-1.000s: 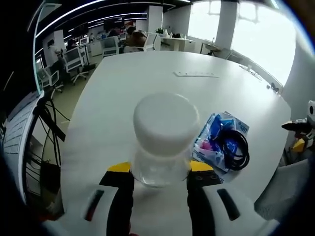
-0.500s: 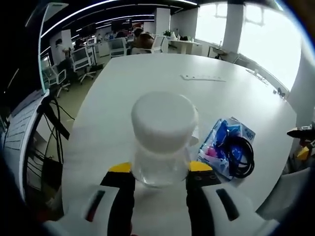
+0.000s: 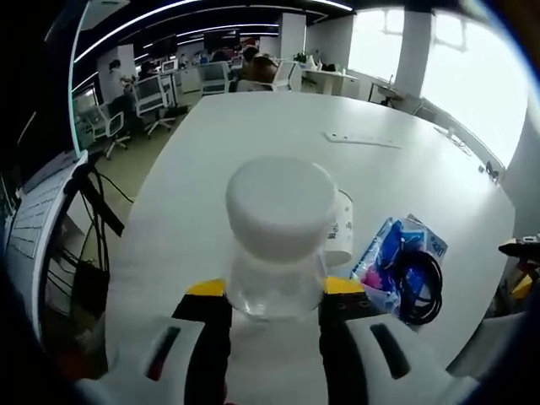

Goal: Arrange the tabletop items into an orderly group along one side of the table until the central work area is clear of visible clutter.

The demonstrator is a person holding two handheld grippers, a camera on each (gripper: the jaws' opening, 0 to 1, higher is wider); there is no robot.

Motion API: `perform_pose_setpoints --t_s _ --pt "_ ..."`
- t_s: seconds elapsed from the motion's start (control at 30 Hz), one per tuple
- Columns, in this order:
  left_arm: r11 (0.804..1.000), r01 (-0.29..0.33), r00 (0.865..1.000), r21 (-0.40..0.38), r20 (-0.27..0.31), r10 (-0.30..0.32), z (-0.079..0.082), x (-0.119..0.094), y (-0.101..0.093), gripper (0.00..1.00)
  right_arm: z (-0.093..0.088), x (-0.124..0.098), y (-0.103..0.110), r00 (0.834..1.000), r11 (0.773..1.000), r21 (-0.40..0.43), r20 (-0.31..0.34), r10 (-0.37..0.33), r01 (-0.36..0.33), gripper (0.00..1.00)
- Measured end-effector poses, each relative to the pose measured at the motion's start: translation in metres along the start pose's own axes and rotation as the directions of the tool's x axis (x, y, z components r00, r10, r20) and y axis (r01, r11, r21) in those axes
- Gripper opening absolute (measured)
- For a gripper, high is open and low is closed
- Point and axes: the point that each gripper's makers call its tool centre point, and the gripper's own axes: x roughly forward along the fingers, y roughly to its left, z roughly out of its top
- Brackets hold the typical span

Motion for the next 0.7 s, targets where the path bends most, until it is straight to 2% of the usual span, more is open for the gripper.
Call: perform_pose_setpoints --t_s 0.3,0.7 --pt "0.999 -0.023 1.0 -0.038 0.01 0.023 0.012 0.011 0.002 0.39 0.001 -0.001 -0.005 1.0 1.0 -0.004 -0.002 0.004 -0.005 0.76" --pt "0.995 -0.051 0.998 -0.086 0.024 0.054 0.025 0.024 0.005 0.39 -0.001 0.005 0.0 1.0 1.0 -0.009 -0.012 0.018 -0.018 0.76"
